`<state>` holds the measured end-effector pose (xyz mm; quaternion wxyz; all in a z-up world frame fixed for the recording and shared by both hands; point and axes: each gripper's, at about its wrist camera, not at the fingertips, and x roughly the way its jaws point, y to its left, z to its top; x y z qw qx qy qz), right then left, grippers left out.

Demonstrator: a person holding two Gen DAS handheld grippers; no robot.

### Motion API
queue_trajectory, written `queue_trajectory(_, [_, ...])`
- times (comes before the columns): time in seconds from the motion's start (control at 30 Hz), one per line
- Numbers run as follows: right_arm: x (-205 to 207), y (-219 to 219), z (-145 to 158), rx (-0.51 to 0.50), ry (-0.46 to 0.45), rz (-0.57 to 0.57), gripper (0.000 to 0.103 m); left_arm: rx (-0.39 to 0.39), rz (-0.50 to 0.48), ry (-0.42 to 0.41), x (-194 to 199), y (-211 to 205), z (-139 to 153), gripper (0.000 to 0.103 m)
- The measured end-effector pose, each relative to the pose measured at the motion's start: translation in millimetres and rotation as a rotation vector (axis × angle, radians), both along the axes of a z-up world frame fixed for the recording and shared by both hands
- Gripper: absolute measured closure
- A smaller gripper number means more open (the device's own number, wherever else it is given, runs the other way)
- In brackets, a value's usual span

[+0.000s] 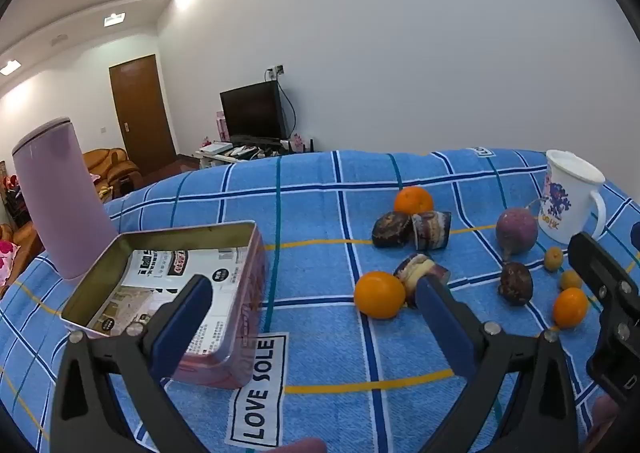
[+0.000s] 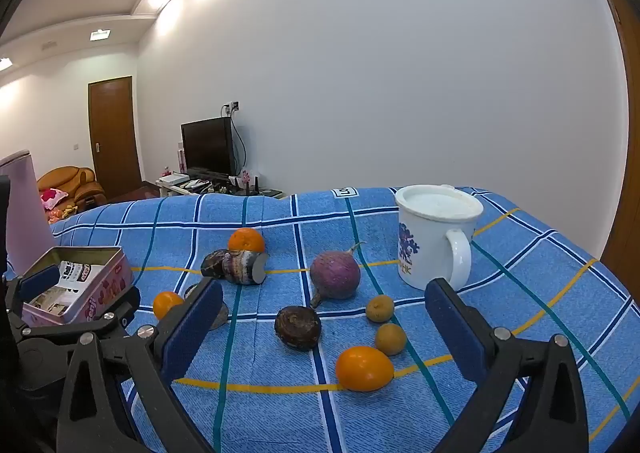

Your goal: Organize fruits

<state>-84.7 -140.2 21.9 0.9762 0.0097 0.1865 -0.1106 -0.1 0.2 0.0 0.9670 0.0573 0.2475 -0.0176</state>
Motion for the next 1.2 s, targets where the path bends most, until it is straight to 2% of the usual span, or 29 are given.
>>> queue_trajectory(0.17, [0.0, 0.2, 0.7, -0.004, 0.001, -0.002, 0.001, -0.006, -0.003, 0.012, 1.0, 0.8, 0.9, 0.000])
queue_trajectory(0.33, [-1.2, 2.9, 0.5, -0.017, -0.008, 0.010, 0.001, -0.004, -0.013, -0.011, -2.6, -4.3, 3.0, 0.000])
queue_trajectory(0.57, [4.8, -6.2, -2.1, 0.000, -0.003, 0.013, 0.001, -0.037, -0.005, 0.003, -2.7, 5.2, 2.8, 0.000])
queue_trajectory(1.2, [0.6, 1.3, 0.1, -0.014, -0.005, 0.010, 0.001, -0.028, -0.021, 0.016, -0.9, 1.2, 0.9, 0.000])
